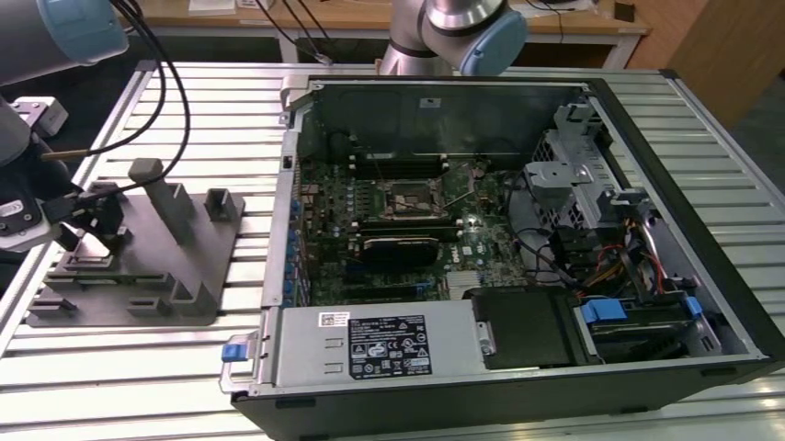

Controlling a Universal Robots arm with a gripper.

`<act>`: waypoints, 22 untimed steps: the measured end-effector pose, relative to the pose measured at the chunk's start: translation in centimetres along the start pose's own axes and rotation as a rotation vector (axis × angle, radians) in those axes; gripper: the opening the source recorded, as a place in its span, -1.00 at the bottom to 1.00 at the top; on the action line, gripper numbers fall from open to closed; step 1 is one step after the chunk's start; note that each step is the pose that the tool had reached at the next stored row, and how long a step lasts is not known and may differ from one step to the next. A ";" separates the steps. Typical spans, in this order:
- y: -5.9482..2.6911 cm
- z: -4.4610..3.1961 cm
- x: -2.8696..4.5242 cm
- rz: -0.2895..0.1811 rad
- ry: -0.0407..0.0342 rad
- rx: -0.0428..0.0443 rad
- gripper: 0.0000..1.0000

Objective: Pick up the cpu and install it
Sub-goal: 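Pick up the cpu and move it towards the insertion slot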

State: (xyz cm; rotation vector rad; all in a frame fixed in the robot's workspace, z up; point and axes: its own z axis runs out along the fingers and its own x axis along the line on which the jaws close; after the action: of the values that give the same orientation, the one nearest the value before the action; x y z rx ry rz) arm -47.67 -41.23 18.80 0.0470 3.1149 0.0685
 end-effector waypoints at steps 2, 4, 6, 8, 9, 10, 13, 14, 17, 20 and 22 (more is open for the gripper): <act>0.00 0.07 0.00 -0.010 0.0004 -0.0003 0.18; -0.01 0.11 0.01 -0.012 0.0005 -0.0003 0.18; -0.02 0.18 0.03 -0.013 0.0003 -0.0005 0.18; -0.01 0.22 0.08 -0.012 0.0004 -0.0004 0.18; -0.01 0.24 0.10 -0.012 0.0004 -0.0004 0.18; -0.01 0.25 0.12 -0.012 0.0005 -0.0004 0.18; -0.01 0.32 0.13 -0.013 0.0005 -0.0004 0.18; -0.01 0.34 0.13 -0.013 0.0006 -0.0003 0.18; 0.00 0.37 0.13 -0.014 0.0006 -0.0004 0.18; 0.01 0.40 0.10 -0.014 0.0002 -0.0006 0.18; 0.00 0.40 0.06 -0.014 0.0004 -0.0006 0.18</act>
State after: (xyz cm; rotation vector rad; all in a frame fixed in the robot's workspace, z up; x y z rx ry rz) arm -47.72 -41.21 18.40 0.0253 3.1152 0.0691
